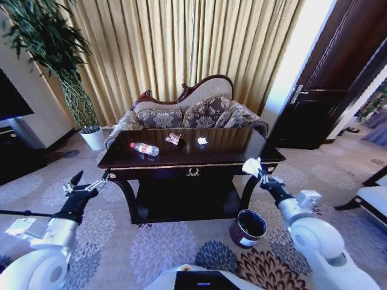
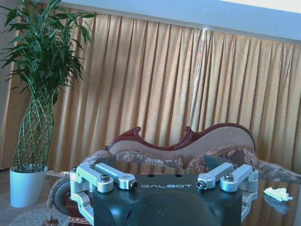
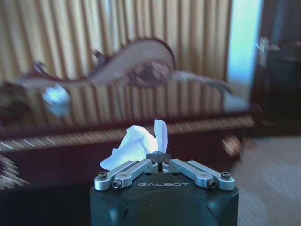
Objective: Move to the front of the table and place the trash on the table into the trash bin.
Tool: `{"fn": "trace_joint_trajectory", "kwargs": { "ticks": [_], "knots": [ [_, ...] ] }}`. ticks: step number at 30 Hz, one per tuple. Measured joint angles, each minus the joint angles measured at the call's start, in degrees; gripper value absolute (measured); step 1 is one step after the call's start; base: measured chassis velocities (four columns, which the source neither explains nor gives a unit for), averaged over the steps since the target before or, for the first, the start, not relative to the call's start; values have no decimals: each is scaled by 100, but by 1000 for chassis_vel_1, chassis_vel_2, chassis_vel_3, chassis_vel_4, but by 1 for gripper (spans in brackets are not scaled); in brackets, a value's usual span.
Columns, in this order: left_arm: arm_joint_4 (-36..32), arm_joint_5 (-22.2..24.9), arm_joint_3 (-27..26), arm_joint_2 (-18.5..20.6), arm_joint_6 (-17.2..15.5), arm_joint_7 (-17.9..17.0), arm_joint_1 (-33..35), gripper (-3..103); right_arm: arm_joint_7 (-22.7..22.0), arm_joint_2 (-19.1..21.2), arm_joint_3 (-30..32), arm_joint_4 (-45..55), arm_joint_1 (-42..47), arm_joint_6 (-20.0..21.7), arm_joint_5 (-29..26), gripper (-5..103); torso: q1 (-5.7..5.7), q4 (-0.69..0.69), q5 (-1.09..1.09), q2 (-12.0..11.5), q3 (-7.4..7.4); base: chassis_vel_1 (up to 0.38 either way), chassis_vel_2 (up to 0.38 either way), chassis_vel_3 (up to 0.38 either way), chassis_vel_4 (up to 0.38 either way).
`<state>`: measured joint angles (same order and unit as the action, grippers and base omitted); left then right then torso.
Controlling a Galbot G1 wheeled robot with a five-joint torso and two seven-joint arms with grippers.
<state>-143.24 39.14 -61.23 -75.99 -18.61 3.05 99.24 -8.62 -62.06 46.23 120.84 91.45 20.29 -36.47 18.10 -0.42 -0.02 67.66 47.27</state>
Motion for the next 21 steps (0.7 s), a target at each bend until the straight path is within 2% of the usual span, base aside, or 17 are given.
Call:
{"fn": "trace_joint_trajectory", "kwargs": {
  "ticks": [2, 5, 8, 11, 15, 18, 21],
  "knots": [
    [0, 2, -7, -5, 0, -1, 4, 100, 20, -1, -13, -224, -7, -66, 33, 0, 0, 1, 0, 0, 0, 0, 0, 0, 0],
    [0, 6, -27, -30, 3, -5, 11, 100, 123, -1, -85, -1311, -124, -317, 269, 0, 0, 0, 1, 0, 0, 0, 0, 0, 0],
    [0, 7, -28, -43, 3, -5, 9, 100, 137, -4, -126, -1776, -221, -416, 384, 0, -1, -1, 0, 0, -1, 0, 0, 0, 0],
    [0, 15, -28, -66, 5, -18, 9, 100, 217, 16, -263, -2844, -534, -564, 492, 0, -1, -1, 1, 0, -1, 0, 0, 0, 0],
    [0, 27, -36, -67, 6, -40, 9, 100, 326, 45, -330, -3318, -721, -635, 566, 0, -1, 0, 1, 0, -1, 0, 0, 0, 0],
    [0, 51, -60, -73, 11, -51, 13, 100, 393, 68, -481, -4294, -1188, -817, 827, 0, -1, 1, 1, 0, -1, 0, 0, 0, 0],
    [0, 57, -63, -76, 21, -54, 12, 100, 396, 87, -583, -4639, -1345, -907, 937, 0, -1, 0, 1, 0, -1, 0, 0, 0, 0]
  ]
}}
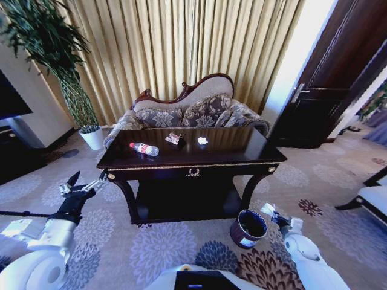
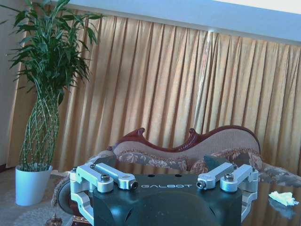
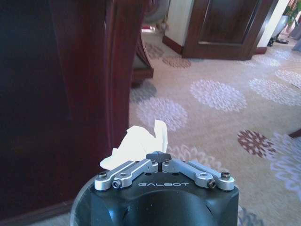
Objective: Move to the front of the table and place the trash on the table into the trash bin.
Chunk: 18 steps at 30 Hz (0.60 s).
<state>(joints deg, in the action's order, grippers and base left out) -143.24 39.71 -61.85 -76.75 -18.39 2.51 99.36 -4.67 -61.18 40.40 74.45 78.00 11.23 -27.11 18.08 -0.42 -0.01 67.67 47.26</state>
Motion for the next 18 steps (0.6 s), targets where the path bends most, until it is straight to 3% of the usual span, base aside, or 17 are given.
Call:
{"fn": "trace_joint_trajectory", "kwargs": {
  "ticks": [7, 15, 16, 18],
  "knots": [
    [0, -16, 31, -38, 11, 17, 12, 100, -18, 20, -327, -931, -520, -300, 309, 0, 0, -1, 2, 0, 0, 0, 0, 0, 0],
    [0, -31, 35, -23, 25, 36, 23, 100, -134, -57, -436, -1311, -701, -375, 531, -3, 0, -1, 1, 0, 0, 0, 0, 0, 0],
    [0, -32, 32, -17, 25, 38, 25, 100, -190, -82, -437, -1395, -727, -421, 568, 7, 0, -1, 1, 0, 0, 0, 0, 0, 0],
    [0, -32, 32, -16, 26, 41, 26, 100, -215, -89, -437, -1424, -738, -442, 574, 7, 0, -1, 1, 0, 0, 0, 0, 0, 0]
  ]
}}
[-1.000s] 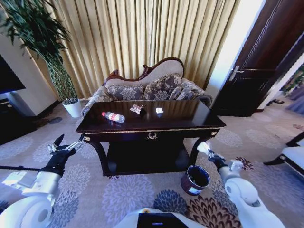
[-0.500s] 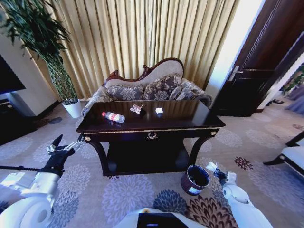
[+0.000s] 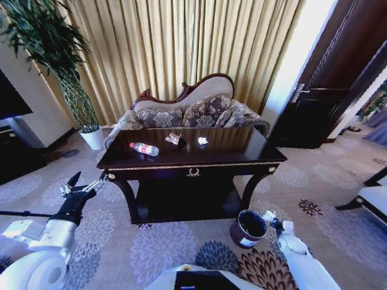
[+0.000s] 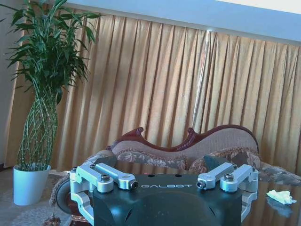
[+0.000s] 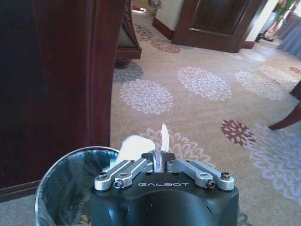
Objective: Move to the front of the table and place the trash on the table into the trash bin.
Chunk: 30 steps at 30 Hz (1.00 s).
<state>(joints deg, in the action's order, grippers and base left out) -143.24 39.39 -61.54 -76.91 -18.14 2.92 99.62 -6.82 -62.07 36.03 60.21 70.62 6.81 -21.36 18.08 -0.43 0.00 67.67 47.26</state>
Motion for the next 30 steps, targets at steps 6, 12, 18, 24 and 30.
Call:
{"fn": "trace_joint_trajectory", "kwargs": {
  "ticks": [6, 12, 18, 24, 30],
  "knots": [
    [0, -6, 31, 1, 4, 26, 0, 100, -96, -22, 10, -97, -48, -97, -21, 33, 0, 0, 0, 0, 0, 0, 0, 0, 0],
    [0, -7, 10, 27, 20, 33, 12, 100, -106, -37, 8, 15, -48, -104, -45, 55, 0, 1, 0, 0, 0, 0, 0, 0, 0],
    [0, -5, -4, 49, 28, 34, 15, 100, -108, -40, -6, 153, -30, -104, -87, 71, 0, 1, 0, 0, 0, 0, 0, 0, 0],
    [0, -4, 1, 28, 28, 38, 30, 100, -107, -32, -2, 241, 15, -91, -148, 97, 0, 1, 0, 0, 0, 0, 0, 0, 0],
    [0, -4, 5, 20, 28, 41, 31, 100, -105, -17, 25, 279, 51, -66, -231, 100, 0, 0, 0, 0, 0, 0, 0, 0, 0]
  ]
}}
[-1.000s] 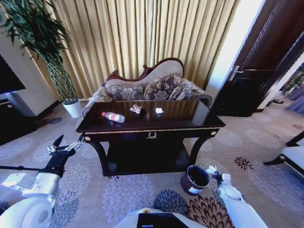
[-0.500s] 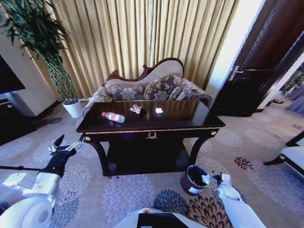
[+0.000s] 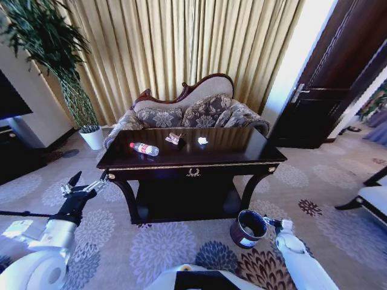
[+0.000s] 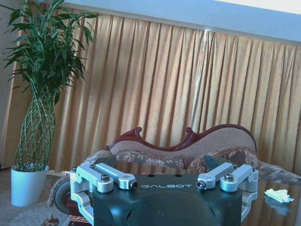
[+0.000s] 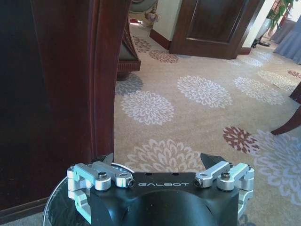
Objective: Move to the front of the table and place the trash on the table into the trash bin.
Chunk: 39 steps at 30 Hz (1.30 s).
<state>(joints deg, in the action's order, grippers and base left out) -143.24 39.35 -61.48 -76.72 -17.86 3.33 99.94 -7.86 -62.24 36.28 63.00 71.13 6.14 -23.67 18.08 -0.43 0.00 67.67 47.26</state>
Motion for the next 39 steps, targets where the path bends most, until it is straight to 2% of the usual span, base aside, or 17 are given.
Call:
{"fn": "trace_joint_trajectory", "kwargs": {
  "ticks": [9, 11, 12, 13, 15, 16, 17, 26, 33, 39],
  "knots": [
    [0, 2, 0, -20, -4, 2, -2, 100, 1, 17, 76, 436, 171, 105, -104, 100, 0, -1, -3, 0, 0, 0, 0, 0, 0],
    [0, 2, -1, -24, -5, 3, -7, 100, -3, 70, 241, 1397, 430, 484, -362, 100, 0, 0, 0, 0, 0, 0, 0, 0, 0],
    [0, 2, -1, -27, -5, 3, -12, 100, -8, 89, 303, 1816, 533, 565, -487, 100, 0, 1, 0, 0, 0, 0, 0, 0, 0],
    [0, 2, -1, -27, -5, 3, -12, 100, -8, 89, 303, 1816, 533, 565, -487, 100, 0, 1, 0, 0, 0, 0, 0, 0, 0],
    [0, 3, 3, -54, -6, 6, -16, 100, -14, 117, 445, 2839, 801, 693, -753, 100, 0, 2, 3, 0, -1, 0, 0, 0, 0],
    [0, 3, 3, -54, -6, 6, -16, 100, -14, 117, 445, 2839, 801, 693, -753, 100, 0, 2, 3, 0, -1, 0, 0, 0, 0],
    [0, 3, 4, -77, -6, 13, -14, 100, -16, 125, 557, 3601, 1050, 831, -889, 100, 0, 2, 1, 0, -1, 0, 0, 0, 0],
    [0, 3, -2, -137, 4, 65, -5, 100, -121, 26, 613, 6255, 1843, 1170, -895, 100, -1, 0, 1, 1, -1, 0, 0, 0, 0],
    [0, 13, -46, -130, 48, 71, 34, 100, -363, -93, 574, 7378, 2003, 1347, -810, 100, -1, 0, 1, 1, -1, 0, 0, 0, 0],
    [0, 15, -41, -116, 63, 78, 33, 100, -389, -120, 566, 7595, 1998, 1370, -655, 100, -1, 0, 1, 1, -1, 0, 0, 0, 0]
  ]
}}
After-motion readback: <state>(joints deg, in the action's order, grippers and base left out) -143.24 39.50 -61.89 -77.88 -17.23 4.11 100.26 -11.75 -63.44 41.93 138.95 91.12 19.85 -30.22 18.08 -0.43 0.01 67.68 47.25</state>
